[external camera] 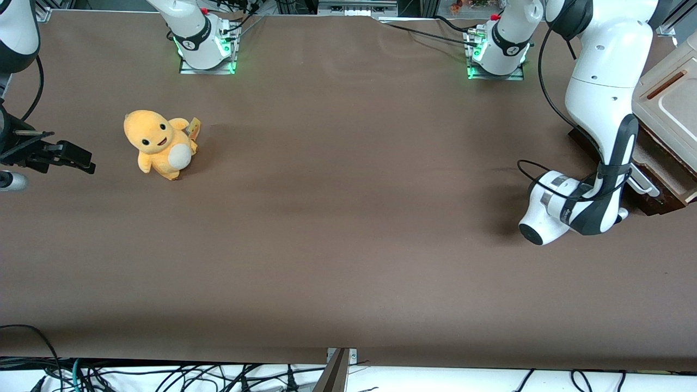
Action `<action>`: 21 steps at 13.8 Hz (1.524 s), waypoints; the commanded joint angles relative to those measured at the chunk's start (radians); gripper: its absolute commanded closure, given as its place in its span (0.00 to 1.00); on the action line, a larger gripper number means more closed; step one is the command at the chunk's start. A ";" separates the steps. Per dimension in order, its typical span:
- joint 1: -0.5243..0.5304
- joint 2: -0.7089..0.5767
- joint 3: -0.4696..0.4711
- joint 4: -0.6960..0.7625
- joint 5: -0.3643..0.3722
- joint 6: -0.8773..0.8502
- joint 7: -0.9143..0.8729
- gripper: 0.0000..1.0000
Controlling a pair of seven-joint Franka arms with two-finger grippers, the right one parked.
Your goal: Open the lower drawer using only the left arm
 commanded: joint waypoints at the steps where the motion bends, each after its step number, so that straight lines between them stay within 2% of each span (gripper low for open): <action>1: -0.001 0.009 0.004 0.023 0.023 -0.015 0.022 0.98; 5: 0.005 0.015 0.004 0.023 0.014 -0.004 0.017 0.97; 6: 0.004 0.015 0.004 0.023 0.011 -0.004 0.012 0.87; 7: 0.004 0.016 0.004 0.023 0.011 -0.004 0.011 0.70; 8: 0.004 0.021 0.004 0.023 0.011 -0.004 0.008 0.23; 9: 0.004 0.021 0.004 0.023 0.011 -0.004 0.008 0.00; 18: -0.010 -0.005 0.003 0.025 0.007 -0.017 0.023 0.00; 21: -0.007 -0.033 -0.007 0.051 -0.067 -0.017 0.067 0.00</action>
